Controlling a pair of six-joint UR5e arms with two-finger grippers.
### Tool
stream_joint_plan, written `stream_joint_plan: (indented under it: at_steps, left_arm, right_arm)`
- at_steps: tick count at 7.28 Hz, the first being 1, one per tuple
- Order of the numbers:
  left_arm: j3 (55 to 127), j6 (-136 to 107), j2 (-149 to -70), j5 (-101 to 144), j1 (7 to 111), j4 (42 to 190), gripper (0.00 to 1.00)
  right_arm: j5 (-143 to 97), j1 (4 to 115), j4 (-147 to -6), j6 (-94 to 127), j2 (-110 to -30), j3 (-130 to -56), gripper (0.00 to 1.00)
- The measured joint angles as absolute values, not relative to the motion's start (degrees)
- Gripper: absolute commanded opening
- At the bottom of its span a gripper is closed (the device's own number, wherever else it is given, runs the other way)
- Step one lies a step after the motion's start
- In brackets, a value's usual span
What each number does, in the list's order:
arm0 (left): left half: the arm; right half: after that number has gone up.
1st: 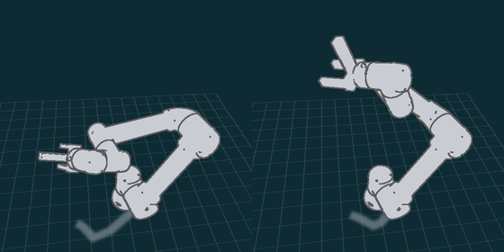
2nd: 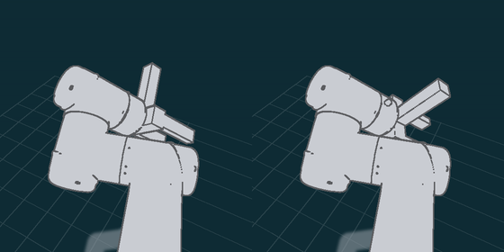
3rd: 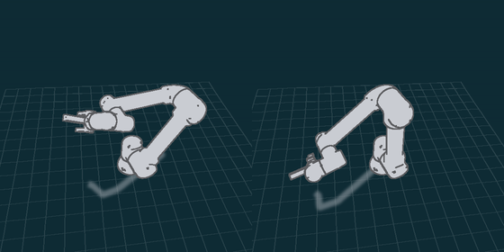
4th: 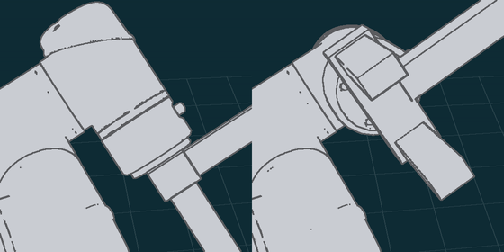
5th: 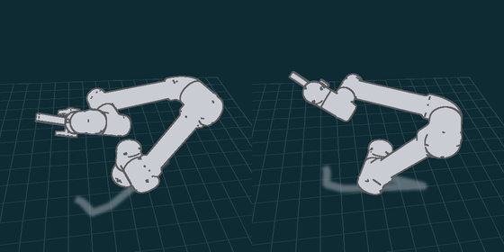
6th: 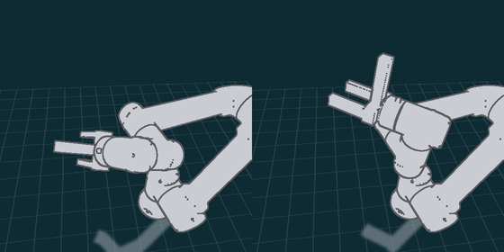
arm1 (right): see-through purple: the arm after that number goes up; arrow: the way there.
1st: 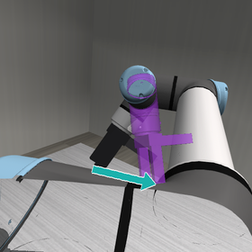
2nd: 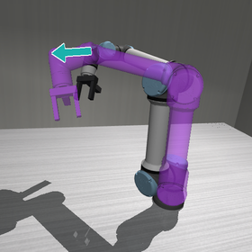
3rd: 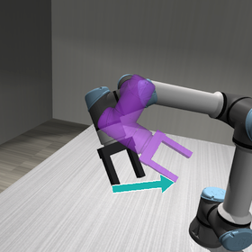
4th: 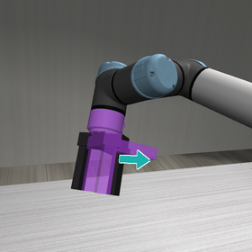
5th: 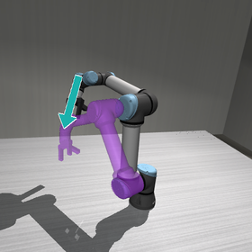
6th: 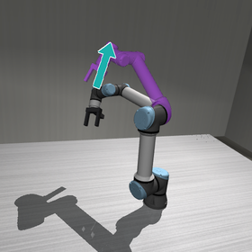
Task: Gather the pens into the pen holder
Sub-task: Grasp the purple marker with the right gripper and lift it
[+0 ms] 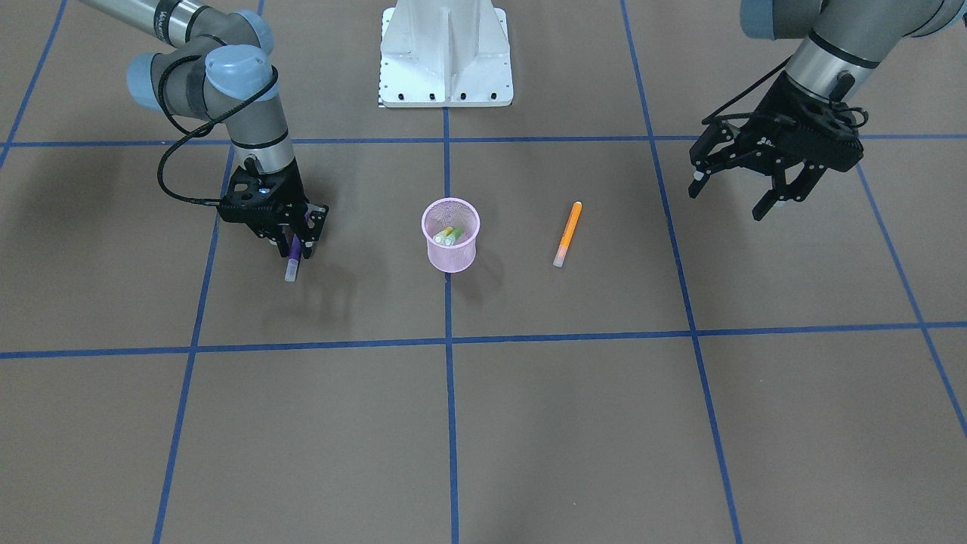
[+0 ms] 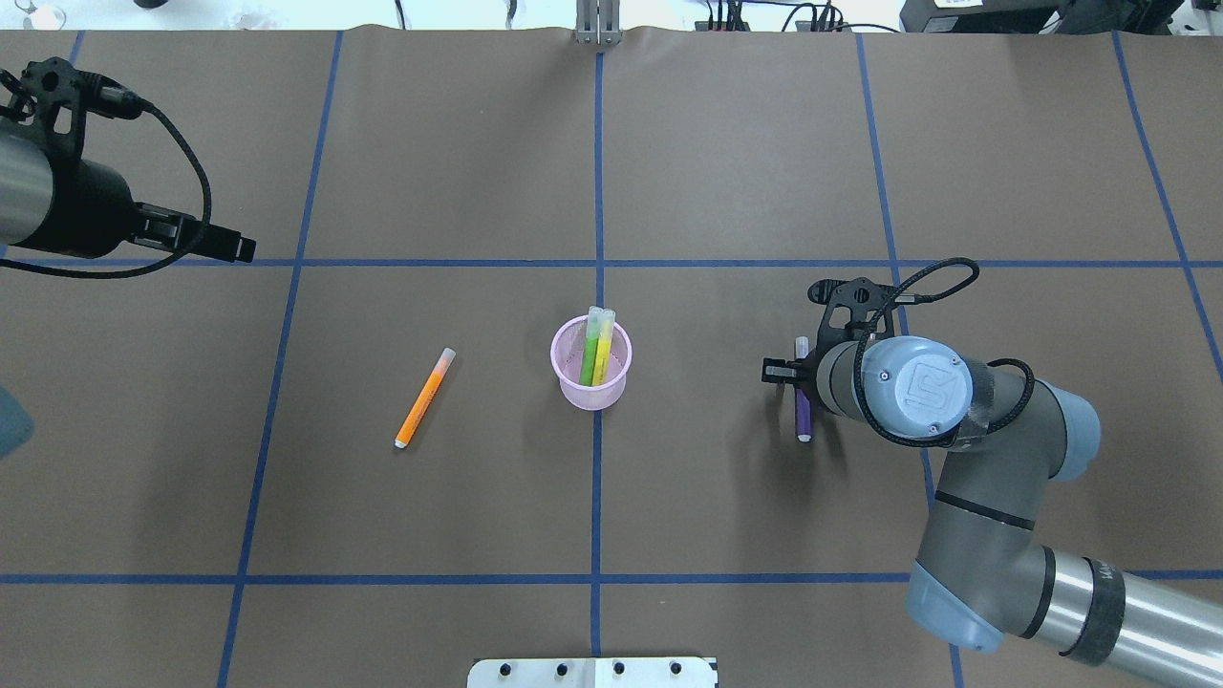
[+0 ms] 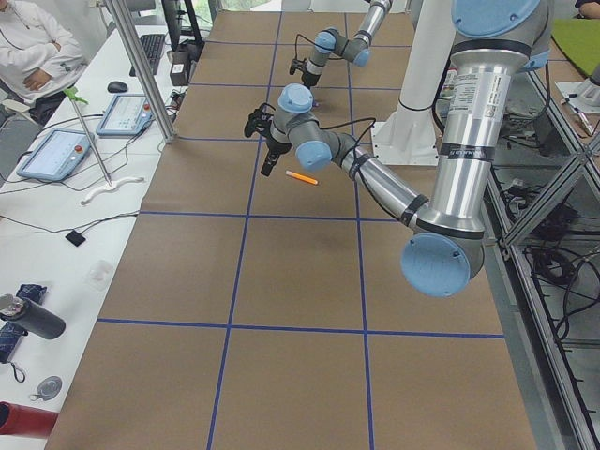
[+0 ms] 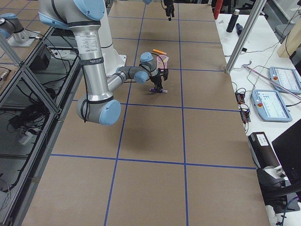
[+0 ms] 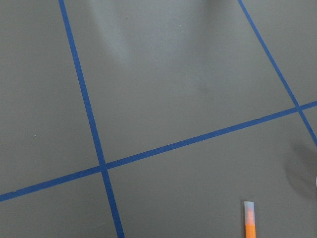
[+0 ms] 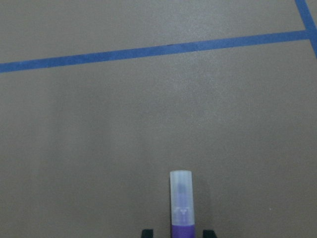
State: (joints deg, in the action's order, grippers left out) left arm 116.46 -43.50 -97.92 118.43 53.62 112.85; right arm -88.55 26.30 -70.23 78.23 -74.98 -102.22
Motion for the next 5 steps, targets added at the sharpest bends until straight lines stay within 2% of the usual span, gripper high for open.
stream_joint_plan:
  at_steps: [1, 2, 5]
  left_arm:
    - [116.46, -43.50, -97.91, 118.40, 53.63, 112.85, 0.99]
    - [116.48, -43.50, -97.91, 118.39, 53.66, 112.85, 0.99]
    - [116.46, -43.51, -97.81, 118.39, 53.70, 112.85, 0.99]
  right_arm:
    - [-88.60, 26.28, -70.23, 78.22, -74.97, -102.06, 0.07]
    - [-88.67, 26.28, -70.23, 78.20, -74.97, -102.00, 0.00]
    - [-88.84, 26.67, -70.23, 75.79, -74.79, -102.63, 0.00]
